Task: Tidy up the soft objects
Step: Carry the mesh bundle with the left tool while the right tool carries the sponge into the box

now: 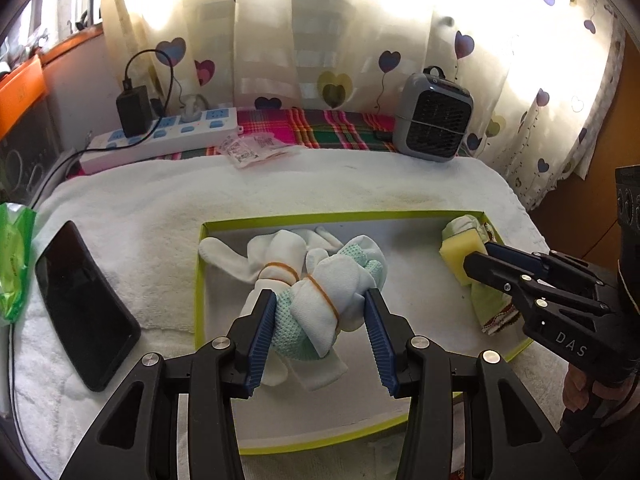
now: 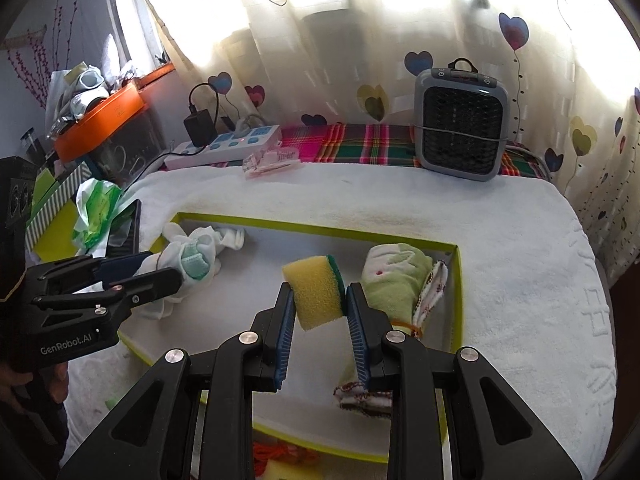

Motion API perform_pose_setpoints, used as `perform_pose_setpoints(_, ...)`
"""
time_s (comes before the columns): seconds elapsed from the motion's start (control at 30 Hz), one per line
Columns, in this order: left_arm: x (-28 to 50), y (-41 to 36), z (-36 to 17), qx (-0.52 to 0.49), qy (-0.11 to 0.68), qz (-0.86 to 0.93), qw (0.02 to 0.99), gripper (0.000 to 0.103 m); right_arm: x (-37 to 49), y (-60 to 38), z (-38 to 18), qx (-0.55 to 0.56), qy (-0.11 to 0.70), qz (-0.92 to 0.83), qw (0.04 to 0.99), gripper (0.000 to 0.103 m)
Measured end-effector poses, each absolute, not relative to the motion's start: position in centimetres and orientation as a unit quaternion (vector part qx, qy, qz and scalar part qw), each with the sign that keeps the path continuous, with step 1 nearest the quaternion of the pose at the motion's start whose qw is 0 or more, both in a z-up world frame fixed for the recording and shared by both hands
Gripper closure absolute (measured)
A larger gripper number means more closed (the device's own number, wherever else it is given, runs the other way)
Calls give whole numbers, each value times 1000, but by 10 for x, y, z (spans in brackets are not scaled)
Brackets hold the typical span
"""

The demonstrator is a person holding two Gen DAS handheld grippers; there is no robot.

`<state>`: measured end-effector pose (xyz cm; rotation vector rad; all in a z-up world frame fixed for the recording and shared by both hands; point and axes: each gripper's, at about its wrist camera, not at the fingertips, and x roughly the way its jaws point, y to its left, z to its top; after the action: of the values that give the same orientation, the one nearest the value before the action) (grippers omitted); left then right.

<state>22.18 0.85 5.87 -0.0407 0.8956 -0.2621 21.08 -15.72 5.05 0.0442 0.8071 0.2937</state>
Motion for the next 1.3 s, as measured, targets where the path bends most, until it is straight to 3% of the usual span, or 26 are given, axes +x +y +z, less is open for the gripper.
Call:
perform_pose_setpoints(0.73,220,-18,46,95,394,-46,913,59,237,-146,32,-14,407,124,905,76)
perform_pose_setpoints(1.3,222,-20,39,112,393,-21,913,50,238,-137,27,-50,397,113,910,73)
